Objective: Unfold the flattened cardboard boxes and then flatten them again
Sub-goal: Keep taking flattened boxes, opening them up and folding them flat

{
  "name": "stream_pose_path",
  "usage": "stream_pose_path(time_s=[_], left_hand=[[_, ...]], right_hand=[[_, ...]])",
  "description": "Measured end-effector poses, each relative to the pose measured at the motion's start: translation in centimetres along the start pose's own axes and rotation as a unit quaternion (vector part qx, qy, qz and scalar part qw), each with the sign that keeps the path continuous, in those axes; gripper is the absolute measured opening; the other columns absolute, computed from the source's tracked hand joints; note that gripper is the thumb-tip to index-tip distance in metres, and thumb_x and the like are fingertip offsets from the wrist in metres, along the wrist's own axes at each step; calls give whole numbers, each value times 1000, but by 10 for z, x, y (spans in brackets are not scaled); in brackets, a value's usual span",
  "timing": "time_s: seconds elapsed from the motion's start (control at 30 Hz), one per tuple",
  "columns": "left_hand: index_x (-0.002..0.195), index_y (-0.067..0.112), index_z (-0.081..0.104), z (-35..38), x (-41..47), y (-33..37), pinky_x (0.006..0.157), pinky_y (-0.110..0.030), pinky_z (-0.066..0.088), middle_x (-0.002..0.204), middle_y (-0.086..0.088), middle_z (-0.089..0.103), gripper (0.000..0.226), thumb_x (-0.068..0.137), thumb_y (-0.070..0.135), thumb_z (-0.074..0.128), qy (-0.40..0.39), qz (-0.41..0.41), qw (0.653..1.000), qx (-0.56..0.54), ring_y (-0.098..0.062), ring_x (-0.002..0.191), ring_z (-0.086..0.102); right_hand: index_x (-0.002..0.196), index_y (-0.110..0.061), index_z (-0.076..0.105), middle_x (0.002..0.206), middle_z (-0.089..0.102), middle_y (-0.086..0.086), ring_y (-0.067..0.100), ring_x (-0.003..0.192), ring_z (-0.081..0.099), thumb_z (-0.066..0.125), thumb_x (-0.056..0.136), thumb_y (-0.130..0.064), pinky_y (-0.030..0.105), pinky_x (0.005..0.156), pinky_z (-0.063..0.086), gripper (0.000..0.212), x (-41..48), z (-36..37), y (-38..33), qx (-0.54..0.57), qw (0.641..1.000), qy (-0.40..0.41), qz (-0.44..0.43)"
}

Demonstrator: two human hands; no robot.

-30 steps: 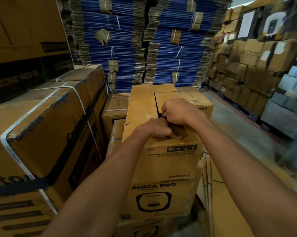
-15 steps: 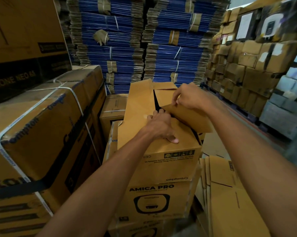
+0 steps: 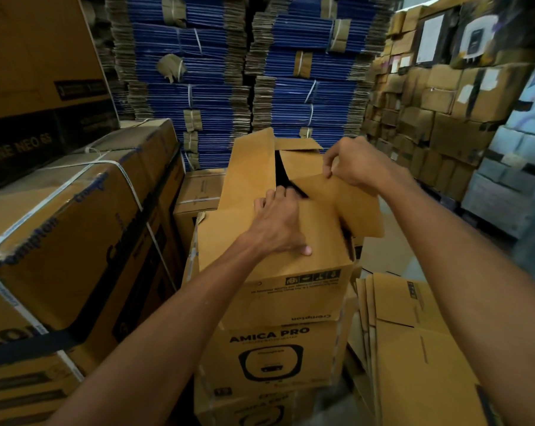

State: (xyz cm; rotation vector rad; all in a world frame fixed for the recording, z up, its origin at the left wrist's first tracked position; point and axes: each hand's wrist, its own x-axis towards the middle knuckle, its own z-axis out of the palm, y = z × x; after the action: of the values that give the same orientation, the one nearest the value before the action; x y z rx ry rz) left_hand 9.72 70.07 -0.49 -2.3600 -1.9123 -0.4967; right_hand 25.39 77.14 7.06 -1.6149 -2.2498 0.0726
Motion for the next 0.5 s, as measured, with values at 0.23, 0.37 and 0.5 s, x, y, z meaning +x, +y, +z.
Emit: stream_pose_path(time_s=[0.23,0.37,0.5], left_hand=[[148,12,39,-44,-12,9,94,-46,49,124,-8,62,70,88,25,72,118,81,974,177,-29,109,60],[140,14,49,-47,-49,1,64,-37,46,107,-3,69,54,93,32,67,145,129,967,167,-23,81,65],[122,17,59,-39,-76,-5,56,-31,34,95,0,69,27,101,33,58,129,130,970,161,-18,65,55]], right_hand=[[108,-22,77,99,71,0,10,76,55,60,98,-18,27,67,43,20,9,1,-23,49,993,-79,-75],[112,-21,74,112,71,6,15,83,58,56,99,-22,28,69,47,22,1,20,-44,116,972,-192,-64],[126,-25,66,124,66,6,26,103,63,55,98,-28,42,86,53,30,-18,39,-62,59,961,-259,-81]])
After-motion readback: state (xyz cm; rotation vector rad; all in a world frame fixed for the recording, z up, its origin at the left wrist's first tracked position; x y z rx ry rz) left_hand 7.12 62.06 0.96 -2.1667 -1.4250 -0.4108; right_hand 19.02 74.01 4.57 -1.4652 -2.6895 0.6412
